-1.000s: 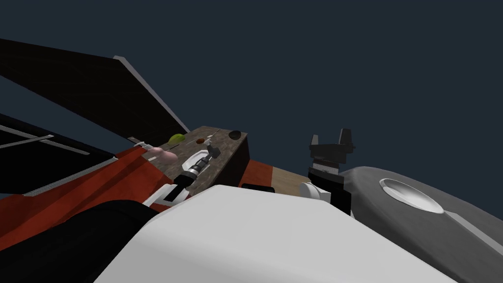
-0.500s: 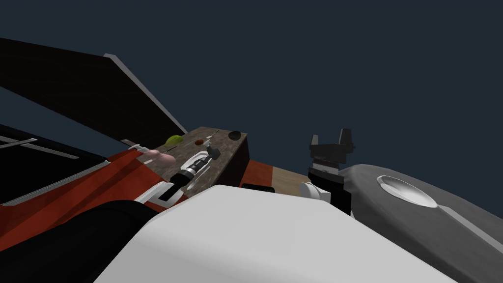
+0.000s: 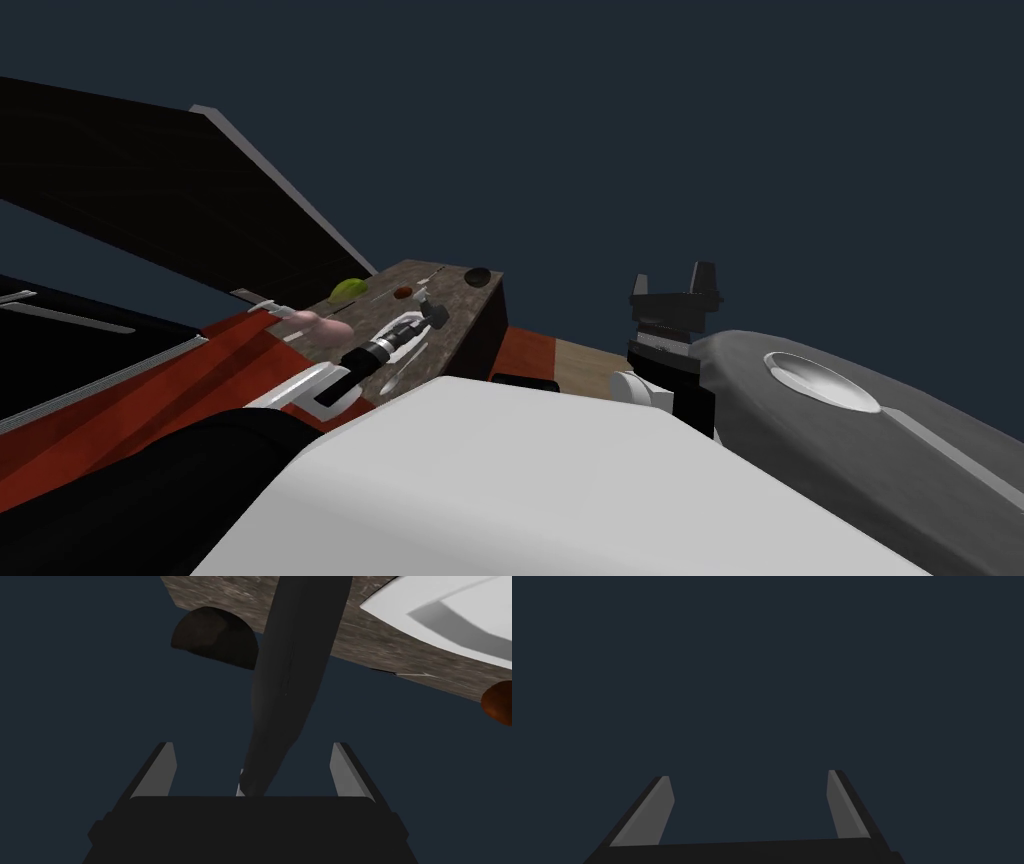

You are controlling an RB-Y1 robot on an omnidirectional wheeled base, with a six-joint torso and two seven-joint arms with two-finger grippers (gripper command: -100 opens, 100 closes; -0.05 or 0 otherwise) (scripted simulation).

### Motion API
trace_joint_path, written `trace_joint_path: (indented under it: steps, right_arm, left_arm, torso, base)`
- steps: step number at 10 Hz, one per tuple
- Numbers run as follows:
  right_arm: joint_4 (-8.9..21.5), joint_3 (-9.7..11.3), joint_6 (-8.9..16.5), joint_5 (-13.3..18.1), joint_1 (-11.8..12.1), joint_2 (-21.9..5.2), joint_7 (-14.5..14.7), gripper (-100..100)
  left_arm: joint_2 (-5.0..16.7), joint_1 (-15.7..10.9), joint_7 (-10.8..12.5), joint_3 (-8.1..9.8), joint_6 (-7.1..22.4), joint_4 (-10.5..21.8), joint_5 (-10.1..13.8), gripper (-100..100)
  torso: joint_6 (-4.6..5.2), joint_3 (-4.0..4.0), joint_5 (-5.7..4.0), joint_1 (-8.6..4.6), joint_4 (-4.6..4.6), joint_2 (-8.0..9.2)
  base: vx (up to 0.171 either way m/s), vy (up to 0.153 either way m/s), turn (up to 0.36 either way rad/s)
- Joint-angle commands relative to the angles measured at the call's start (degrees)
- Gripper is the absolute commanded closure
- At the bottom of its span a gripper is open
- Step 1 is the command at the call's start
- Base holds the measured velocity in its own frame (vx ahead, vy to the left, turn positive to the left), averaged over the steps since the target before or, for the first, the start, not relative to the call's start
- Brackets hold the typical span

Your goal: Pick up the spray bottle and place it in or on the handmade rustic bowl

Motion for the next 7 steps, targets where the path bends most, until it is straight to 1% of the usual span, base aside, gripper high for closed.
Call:
trace_joint_path:
  steps: [1,2,5,7]
  right_arm:
    - [0.0,0.0,0.0,0.0,0.0,0.0,0.0,0]
    - [0.0,0.0,0.0,0.0,0.0,0.0,0.0,0]
    - [0.0,0.0,0.0,0.0,0.0,0.0,0.0,0]
    - [0.0,0.0,0.0,0.0,0.0,0.0,0.0,0]
  left_arm:
    - [1.7,0.3,-0.2,-0.09,0.2,-0.1,-0.5,-100]
    - [3.8,0.7,-0.5,-0.24,0.5,-0.2,-1.3,-100]
    - [8.9,1.7,-1.3,-0.69,1.1,-0.6,-3.4,-100]
    - [11.2,2.2,-1.7,-0.94,1.4,-0.9,-4.5,-100]
  torso:
    - [0.0,0.0,0.0,0.0,0.0,0.0]
    - [-0.02,0.01,0.0,-0.03,0.0,0.01]
    - [0.0,-0.02,0.01,0.01,-0.01,-0.03]
    - [-0.01,-0.02,0.01,-0.01,-0.01,-0.02]
  base:
    - [0.01,0.039,-0.036]
    - [0.005,0.036,-0.044]
    - [0.021,0.049,-0.074]
    - [0.009,0.047,-0.051]
